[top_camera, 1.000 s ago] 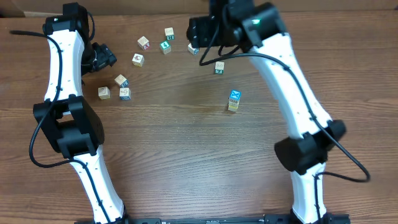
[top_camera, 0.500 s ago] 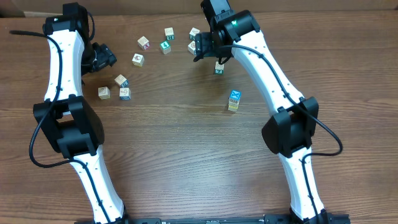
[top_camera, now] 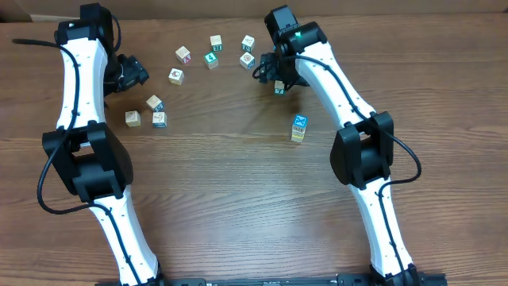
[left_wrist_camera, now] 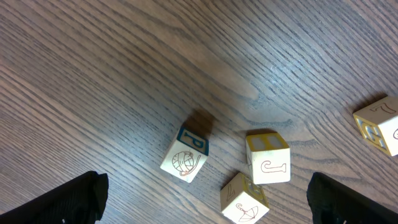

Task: Form a tower
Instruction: 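Lower the right gripper onto the red 3 block and close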

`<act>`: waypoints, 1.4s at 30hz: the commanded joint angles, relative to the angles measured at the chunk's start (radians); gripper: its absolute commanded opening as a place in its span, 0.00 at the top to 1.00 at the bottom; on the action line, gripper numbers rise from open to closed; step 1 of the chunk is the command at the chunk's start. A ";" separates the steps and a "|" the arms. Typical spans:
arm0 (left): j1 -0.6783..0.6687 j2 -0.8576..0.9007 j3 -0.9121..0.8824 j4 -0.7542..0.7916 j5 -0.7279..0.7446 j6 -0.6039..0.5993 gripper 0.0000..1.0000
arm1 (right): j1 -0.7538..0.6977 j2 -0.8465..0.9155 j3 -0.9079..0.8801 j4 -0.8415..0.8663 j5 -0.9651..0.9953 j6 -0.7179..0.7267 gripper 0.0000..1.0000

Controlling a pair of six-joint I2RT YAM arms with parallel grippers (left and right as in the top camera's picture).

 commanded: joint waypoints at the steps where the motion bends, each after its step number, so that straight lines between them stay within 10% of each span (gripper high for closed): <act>1: -0.005 0.012 0.021 -0.002 -0.005 0.023 0.00 | 0.002 0.028 0.002 0.012 -0.003 0.001 0.33; 15: -0.005 0.012 0.021 -0.002 -0.005 0.023 0.00 | -0.002 0.048 -0.008 0.043 -0.002 0.003 0.42; 21: -0.005 0.012 0.021 -0.002 -0.005 0.023 0.01 | -0.002 0.048 -0.008 0.034 -0.002 0.002 0.62; 42: -0.005 0.012 0.021 -0.002 -0.005 0.023 0.00 | -0.002 0.048 -0.064 0.060 0.021 0.002 0.63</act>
